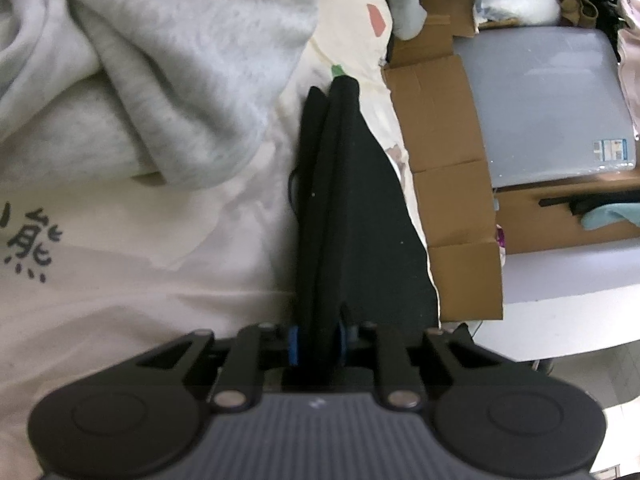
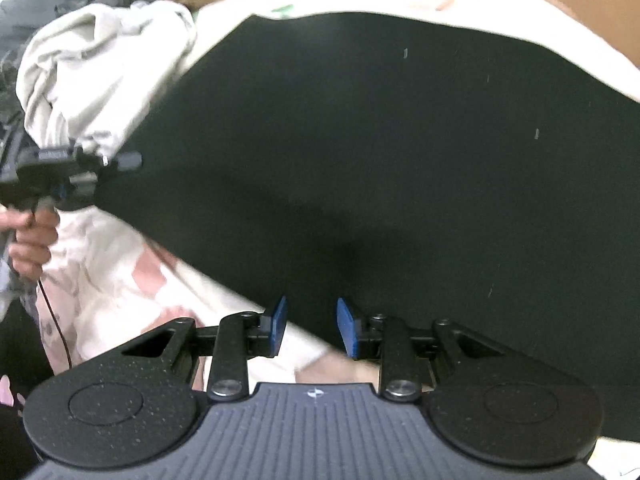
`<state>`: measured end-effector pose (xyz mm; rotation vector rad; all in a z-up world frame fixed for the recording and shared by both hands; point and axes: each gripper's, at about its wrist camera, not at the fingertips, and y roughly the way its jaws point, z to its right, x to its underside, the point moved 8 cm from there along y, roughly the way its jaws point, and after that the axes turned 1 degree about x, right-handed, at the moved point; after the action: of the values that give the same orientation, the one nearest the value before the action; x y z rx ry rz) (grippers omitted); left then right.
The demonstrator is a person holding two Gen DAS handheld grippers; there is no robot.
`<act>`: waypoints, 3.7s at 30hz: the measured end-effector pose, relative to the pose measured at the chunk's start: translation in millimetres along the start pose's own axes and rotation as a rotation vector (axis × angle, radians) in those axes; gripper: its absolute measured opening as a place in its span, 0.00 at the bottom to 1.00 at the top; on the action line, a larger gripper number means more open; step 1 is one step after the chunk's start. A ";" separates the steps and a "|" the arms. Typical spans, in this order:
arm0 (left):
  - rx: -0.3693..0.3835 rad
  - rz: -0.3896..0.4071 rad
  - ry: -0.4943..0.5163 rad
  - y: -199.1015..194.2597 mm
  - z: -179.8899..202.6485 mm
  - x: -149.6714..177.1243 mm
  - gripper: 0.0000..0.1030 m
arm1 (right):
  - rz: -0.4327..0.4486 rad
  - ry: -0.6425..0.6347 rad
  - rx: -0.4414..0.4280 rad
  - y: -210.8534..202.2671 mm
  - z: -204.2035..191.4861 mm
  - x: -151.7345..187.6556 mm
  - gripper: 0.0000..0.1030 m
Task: Fold clothes
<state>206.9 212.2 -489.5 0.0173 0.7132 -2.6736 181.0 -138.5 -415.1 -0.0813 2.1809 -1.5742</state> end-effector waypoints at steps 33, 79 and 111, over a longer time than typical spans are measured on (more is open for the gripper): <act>-0.012 0.020 -0.018 -0.6 -8.7 7.7 0.20 | 0.183 0.195 0.219 70.8 83.6 -147.1 0.27; 0.042 0.003 0.058 -6.6 55.5 -8.9 0.16 | 0.227 -0.017 0.123 28.9 -2.0 -170.7 0.86; 0.032 -0.035 -0.039 9.8 101.2 -23.6 0.13 | 0.273 -0.441 -0.127 -16.6 -138.8 -98.0 0.77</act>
<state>240.7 163.7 -403.4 -0.0390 0.6649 -2.7103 212.0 8.4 -333.9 -0.1484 1.8514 -1.1403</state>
